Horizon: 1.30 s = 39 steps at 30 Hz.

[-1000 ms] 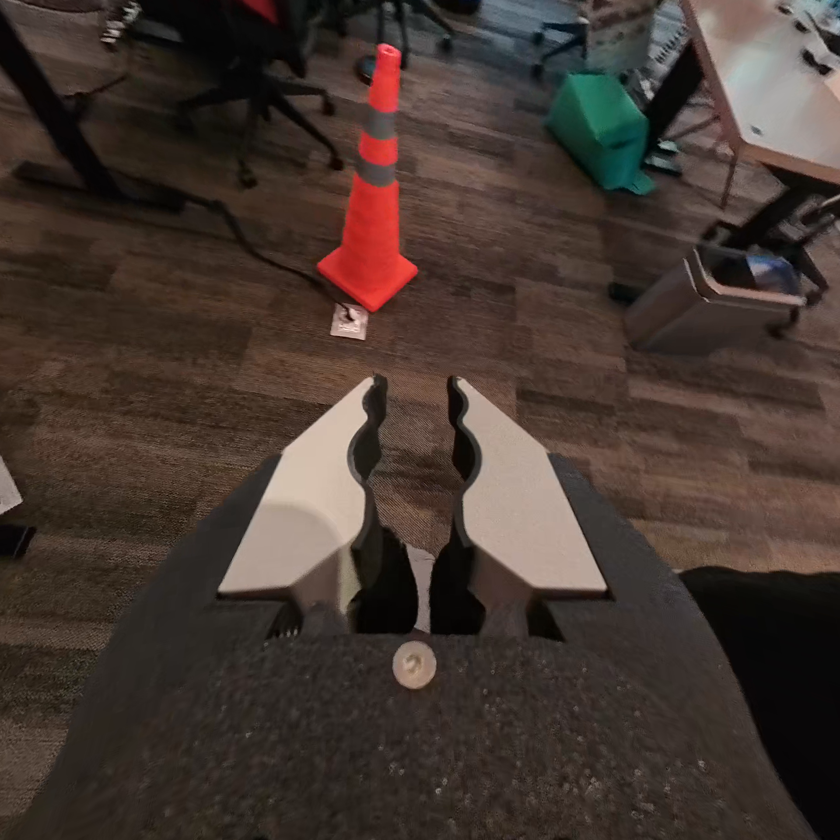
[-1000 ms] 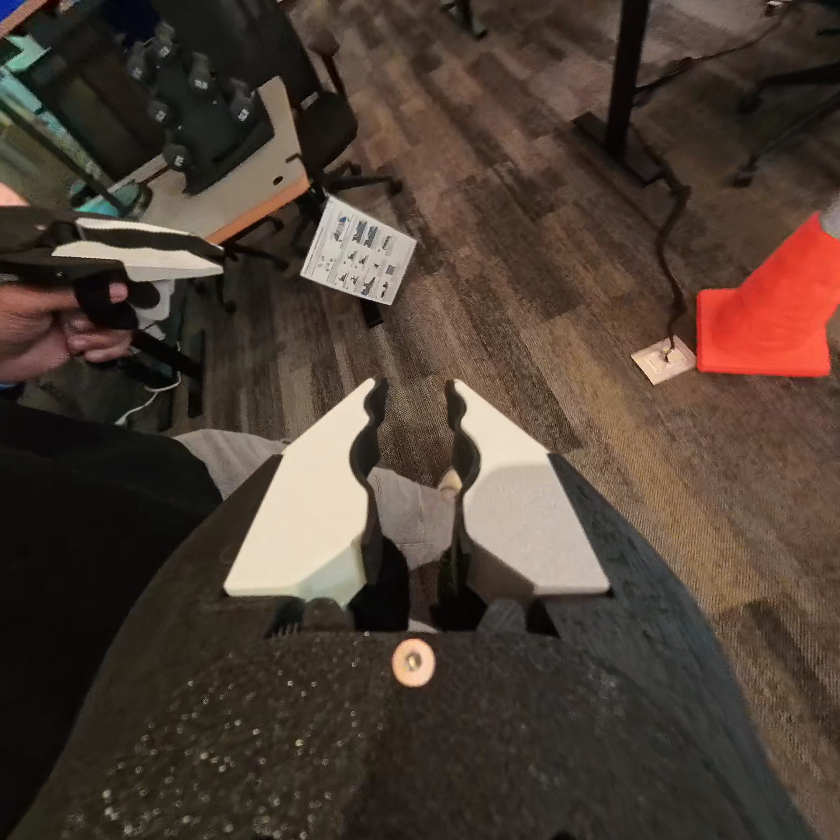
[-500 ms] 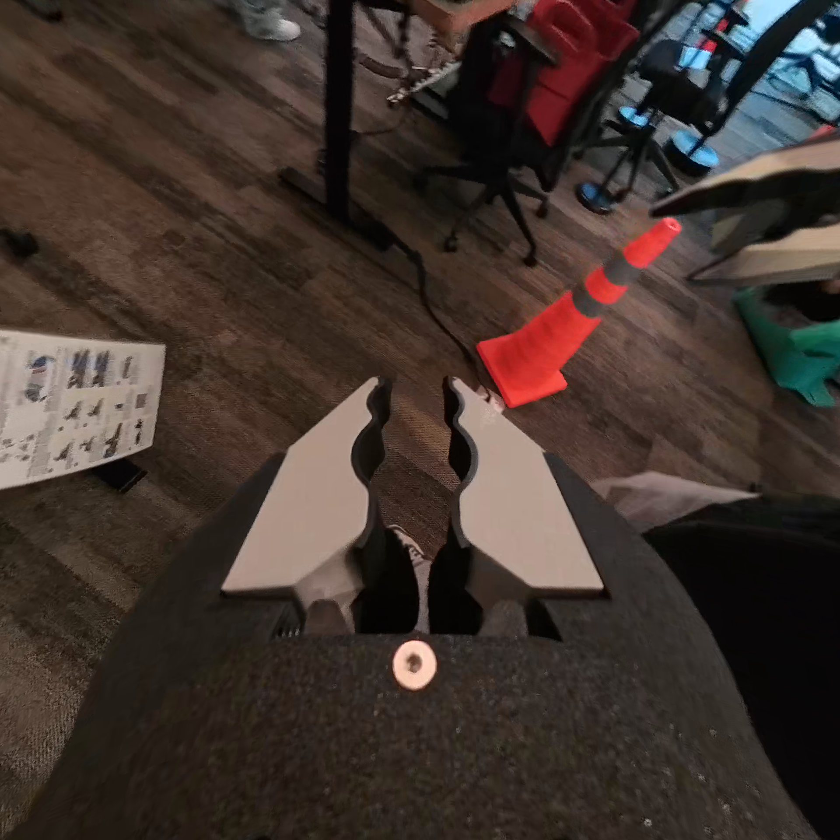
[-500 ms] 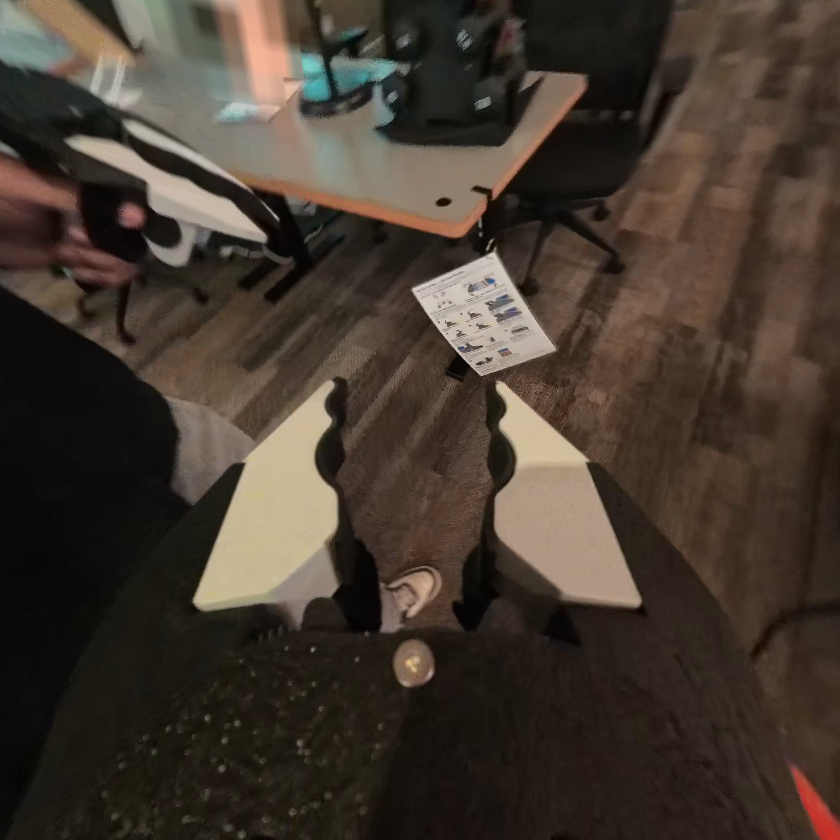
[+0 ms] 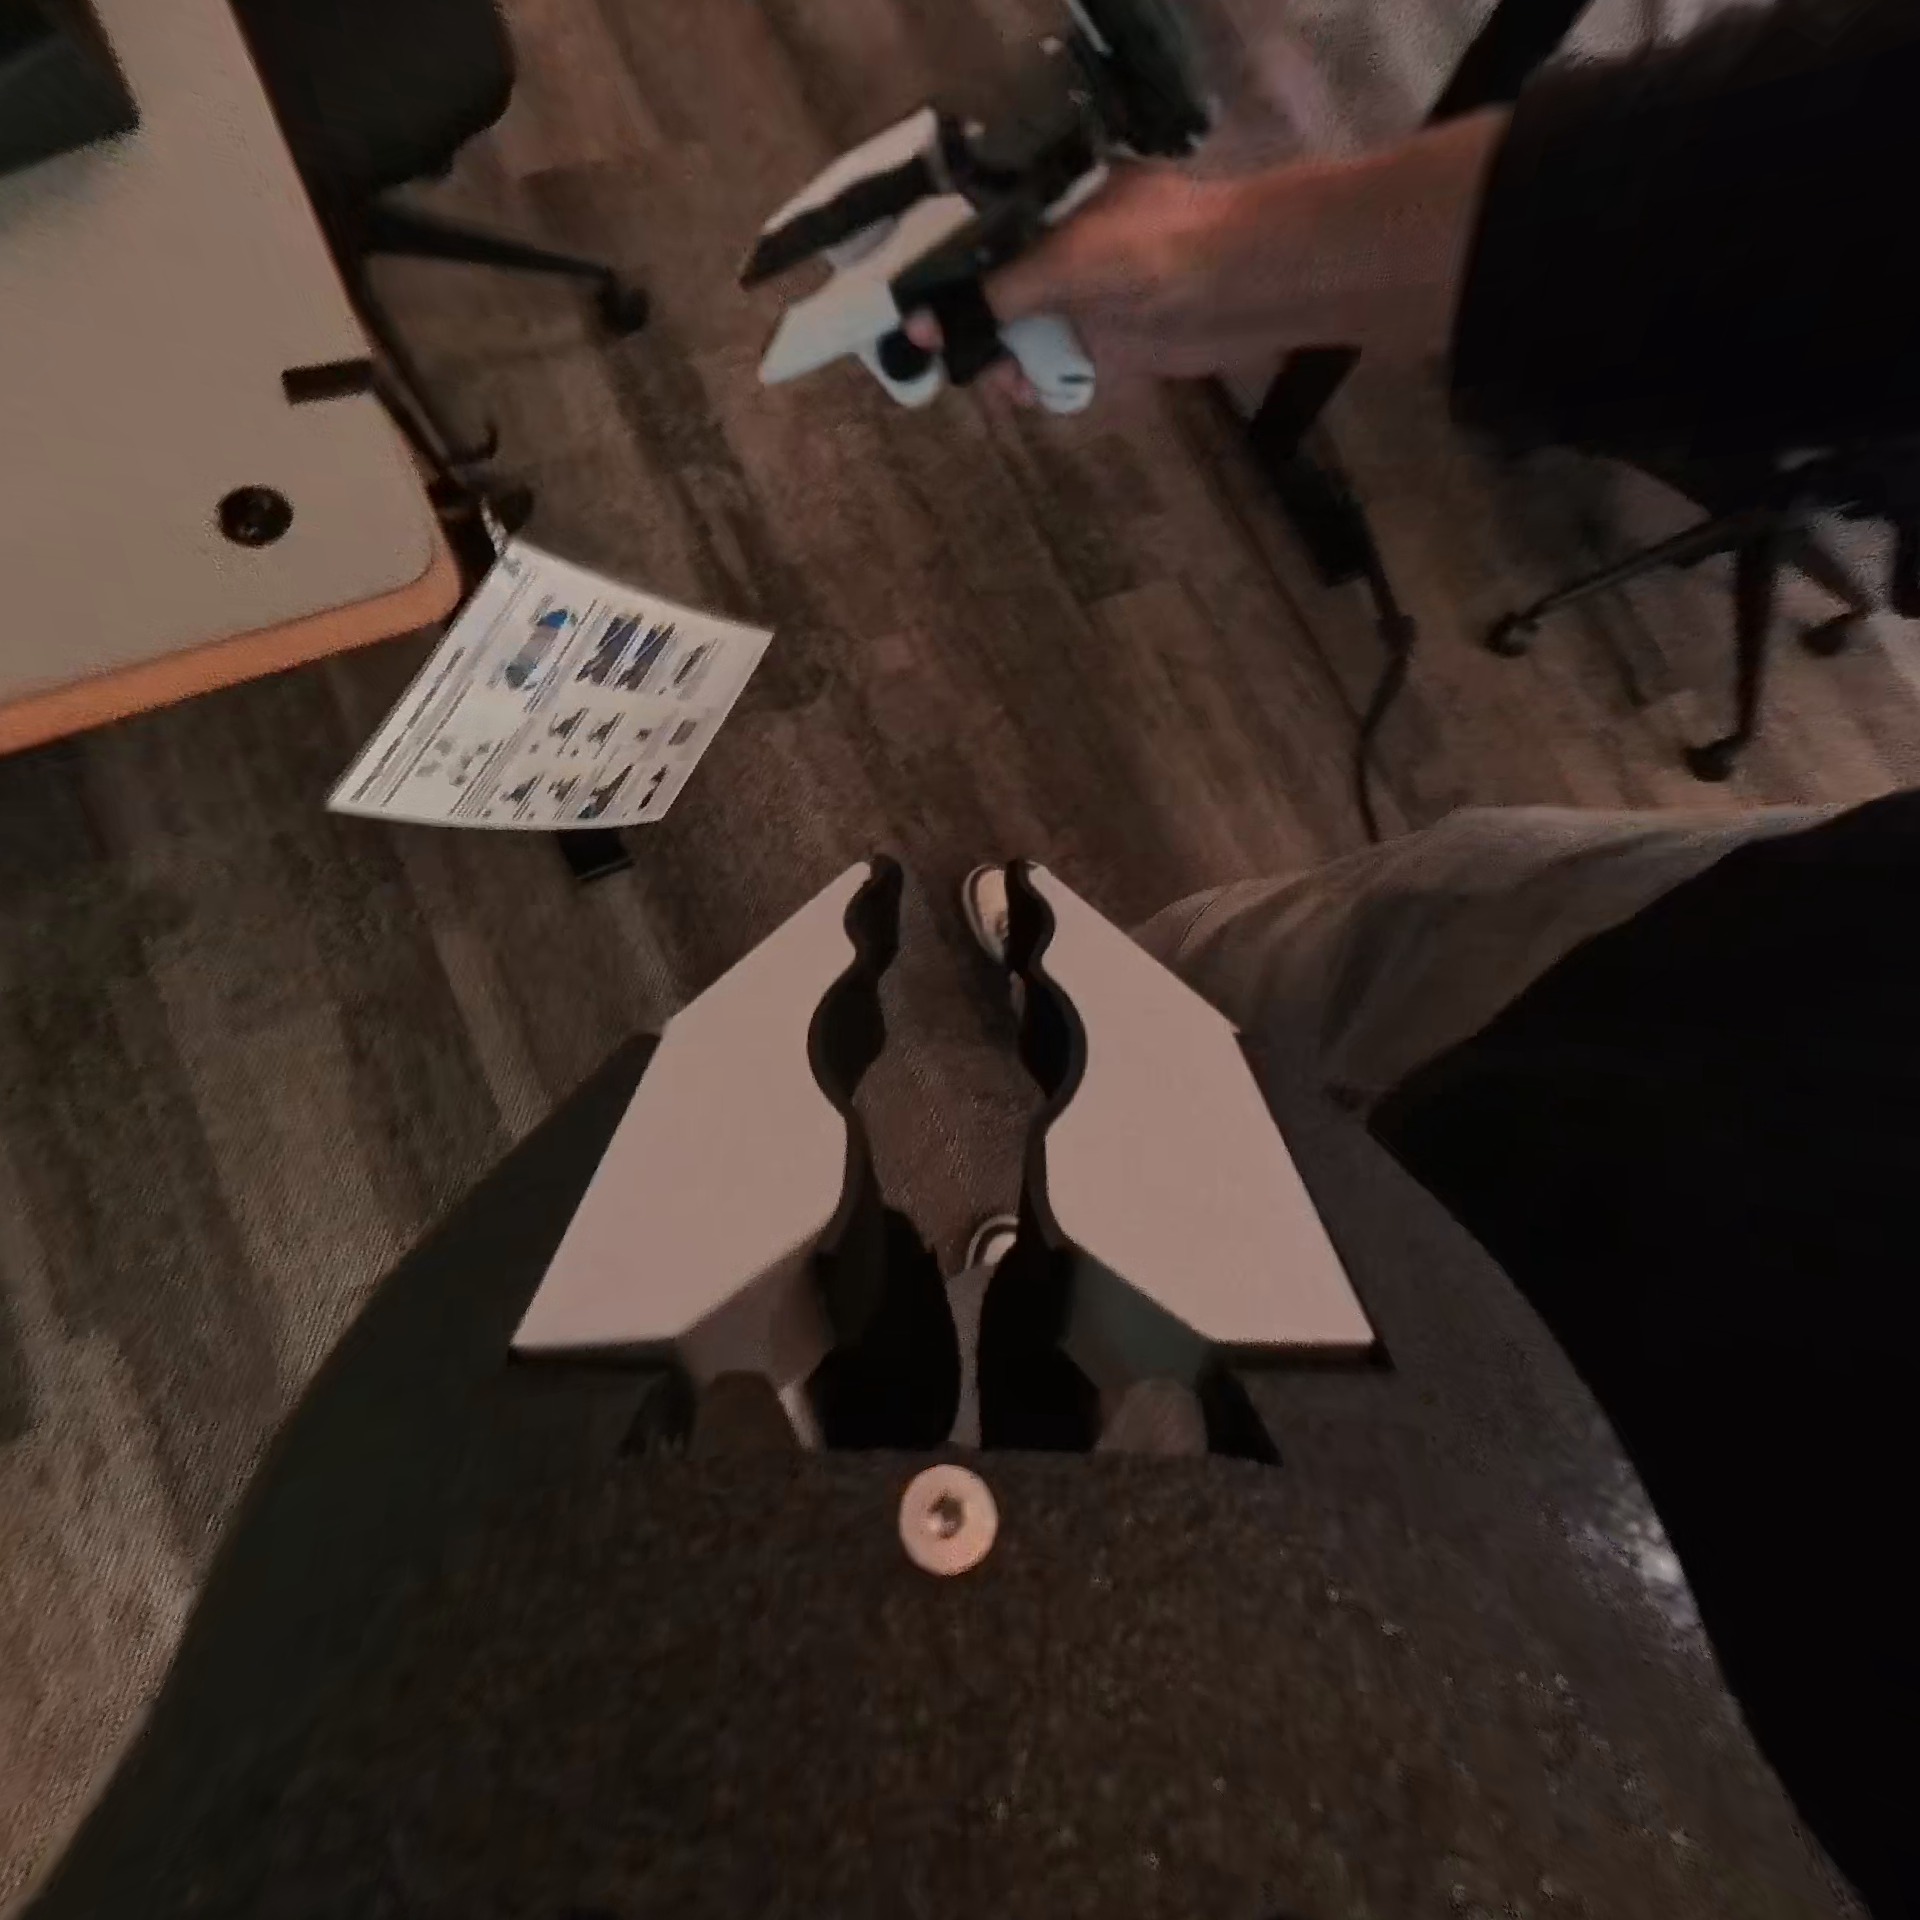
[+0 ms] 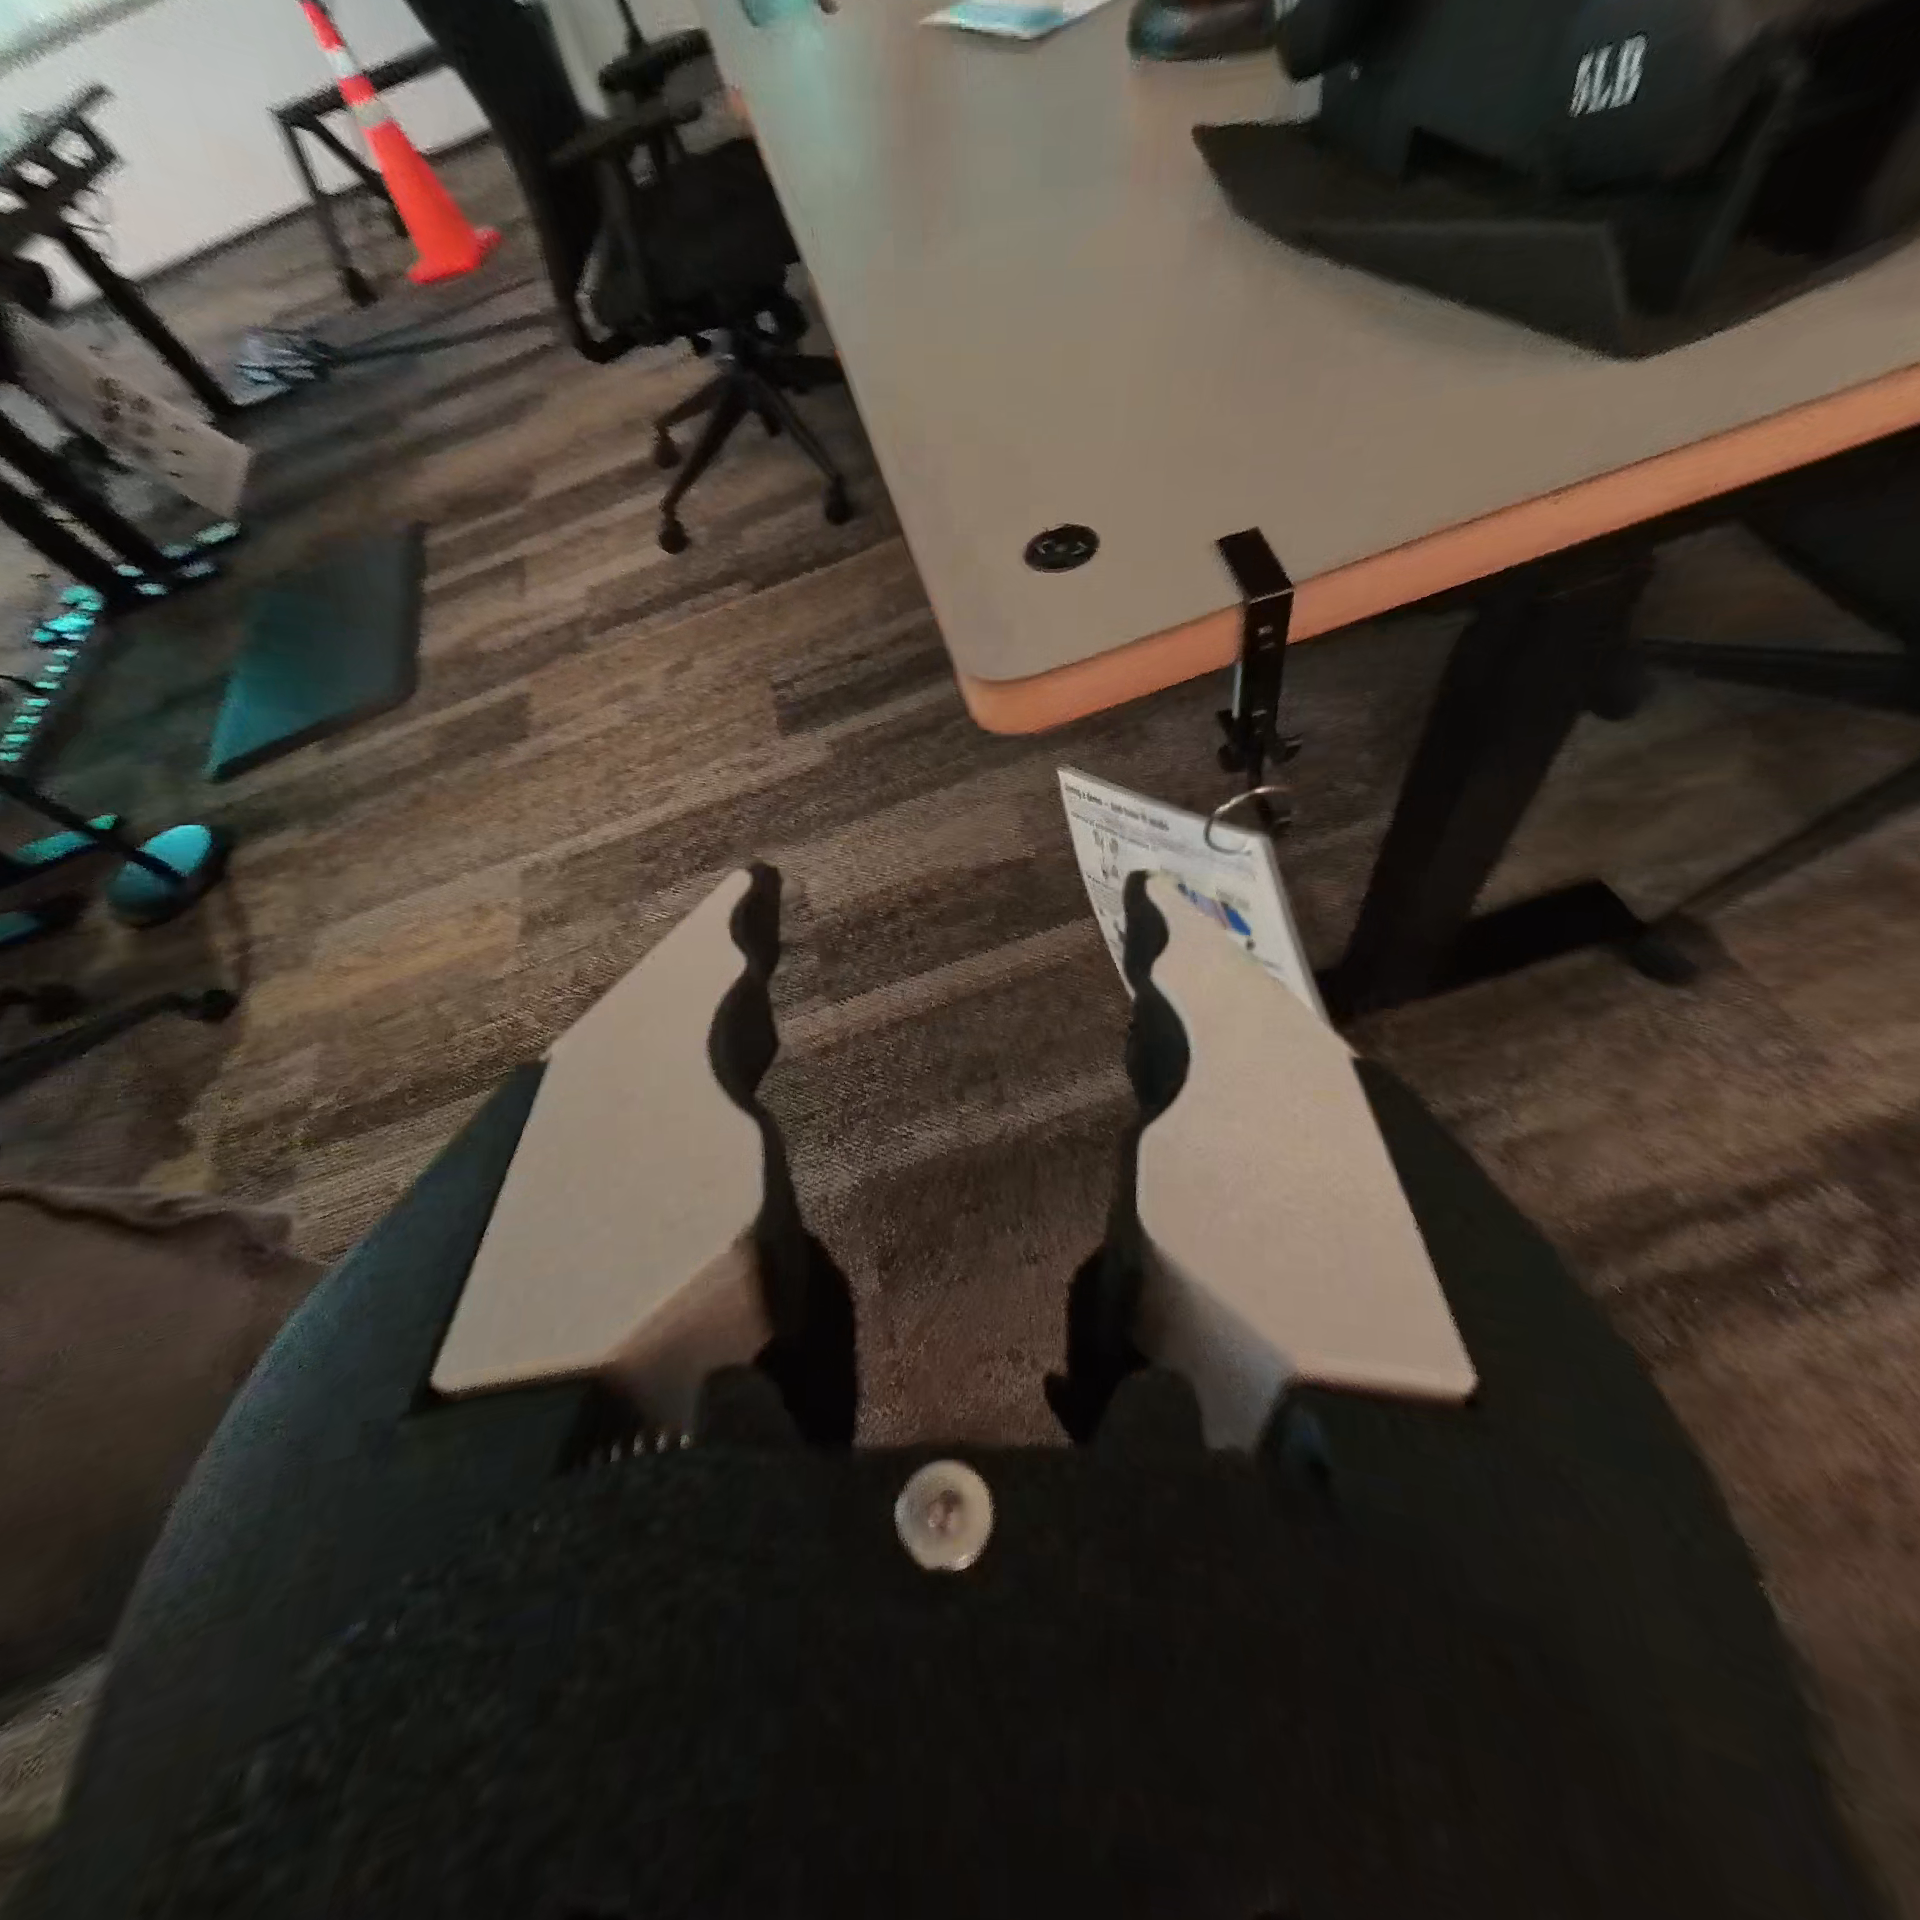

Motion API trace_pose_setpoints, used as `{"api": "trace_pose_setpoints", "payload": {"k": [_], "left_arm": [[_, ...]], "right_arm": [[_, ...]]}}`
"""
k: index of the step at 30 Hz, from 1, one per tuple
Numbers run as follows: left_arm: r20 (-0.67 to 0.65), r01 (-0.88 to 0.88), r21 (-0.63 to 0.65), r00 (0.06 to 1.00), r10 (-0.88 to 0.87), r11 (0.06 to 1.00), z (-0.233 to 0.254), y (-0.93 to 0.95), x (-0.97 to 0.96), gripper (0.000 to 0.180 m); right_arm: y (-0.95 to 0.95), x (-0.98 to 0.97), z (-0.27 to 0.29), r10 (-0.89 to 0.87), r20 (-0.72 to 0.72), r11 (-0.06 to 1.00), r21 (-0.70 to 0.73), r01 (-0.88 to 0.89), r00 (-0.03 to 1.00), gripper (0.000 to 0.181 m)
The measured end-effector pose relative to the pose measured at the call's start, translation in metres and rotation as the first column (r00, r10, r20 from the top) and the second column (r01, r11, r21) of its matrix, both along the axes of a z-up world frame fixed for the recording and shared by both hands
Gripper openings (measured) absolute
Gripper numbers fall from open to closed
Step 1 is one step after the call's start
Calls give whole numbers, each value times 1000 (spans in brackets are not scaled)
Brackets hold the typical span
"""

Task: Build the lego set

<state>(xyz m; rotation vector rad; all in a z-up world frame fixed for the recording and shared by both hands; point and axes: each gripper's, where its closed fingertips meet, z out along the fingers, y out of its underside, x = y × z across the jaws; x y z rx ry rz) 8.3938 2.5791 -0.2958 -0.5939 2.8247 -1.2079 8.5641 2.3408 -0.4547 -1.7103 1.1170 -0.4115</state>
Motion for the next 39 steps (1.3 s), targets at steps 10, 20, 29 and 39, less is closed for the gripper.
{"api": "trace_pose_setpoints", "payload": {"k": [10, 20, 29, 39], "left_arm": [[-102, -229, 171, 963, 249, 958, -26, -86, 13, 15], [-172, -323, 271, 910, 376, 907, -61, -127, 18, 18], [-165, -364, 261, 896, 413, 894, -52, -148, 29, 15], [-114, -313, 193, 934, 338, 930, -29, -169, 46, 13]], "right_arm": [[-59, 199, -193, 262, -79, 964, 78, -256, 962, 45], [6, 241, -251, 483, 62, 849, 212, -485, 873, 27], [-23, 236, -243, 450, 81, 889, 46, -455, 889, 0], [-27, 163, -165, 520, 160, 854, -80, -514, 839, 1]]}}
